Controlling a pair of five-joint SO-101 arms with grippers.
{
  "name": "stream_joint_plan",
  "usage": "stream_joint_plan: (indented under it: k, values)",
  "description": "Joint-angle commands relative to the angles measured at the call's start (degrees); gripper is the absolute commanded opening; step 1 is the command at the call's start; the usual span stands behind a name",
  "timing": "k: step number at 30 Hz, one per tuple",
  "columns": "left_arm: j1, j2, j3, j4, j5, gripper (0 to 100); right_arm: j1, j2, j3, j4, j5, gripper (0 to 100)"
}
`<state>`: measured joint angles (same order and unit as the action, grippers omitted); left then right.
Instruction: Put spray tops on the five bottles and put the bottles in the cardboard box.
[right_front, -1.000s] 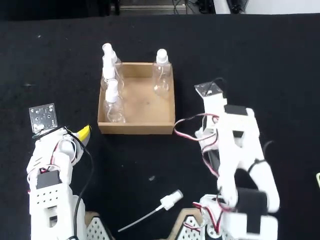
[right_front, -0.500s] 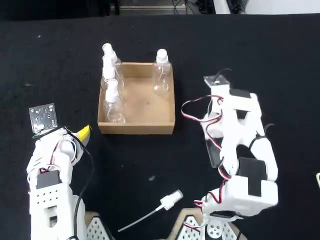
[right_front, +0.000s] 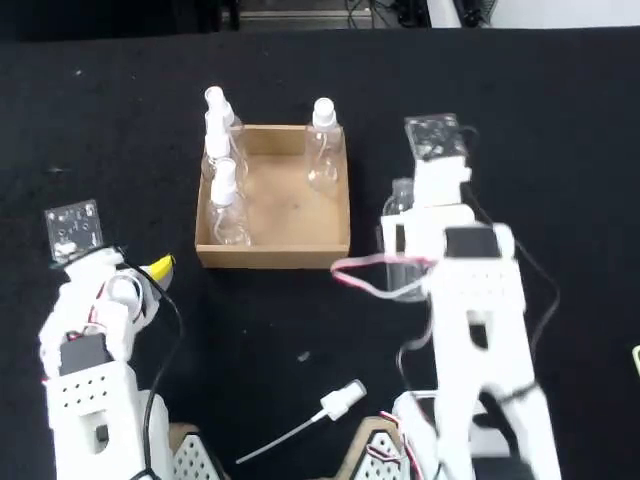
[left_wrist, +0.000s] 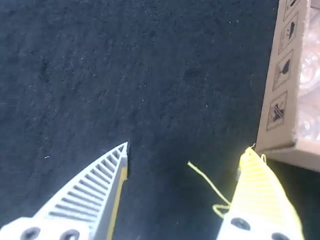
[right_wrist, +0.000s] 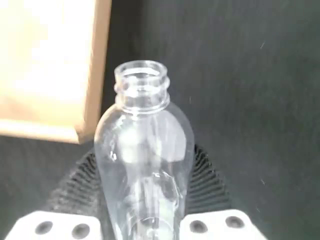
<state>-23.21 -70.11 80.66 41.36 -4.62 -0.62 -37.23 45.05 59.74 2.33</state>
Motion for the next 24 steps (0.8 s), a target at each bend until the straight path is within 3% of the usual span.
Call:
stream_joint_plan:
  k: [1, 5, 9, 21, 24]
  values:
    - [-1.01, -0.97, -13.14, 14.15, -7.56, 33, 0.7, -7.96, 5.41, -5.45, -2.73, 1.1]
    - [2.51, -0.44, -18.95, 24.97, -10.99, 33, 4.22, -10.24, 12.26, -10.55, -6.15, 1.1]
    - [13.76, -0.88, -22.99, 32.44, -13.8, 33, 10.29, -10.51, 12.88, -12.84, -6.59, 1.1]
    - [56.92, -0.35, -21.41, 33.32, -13.54, 33, 12.31, -10.42, 13.41, -13.54, -6.59, 1.1]
    - [64.31, -0.26, -18.95, 30.86, -13.45, 32, 12.84, -10.68, 13.41, -13.54, -6.59, 1.1]
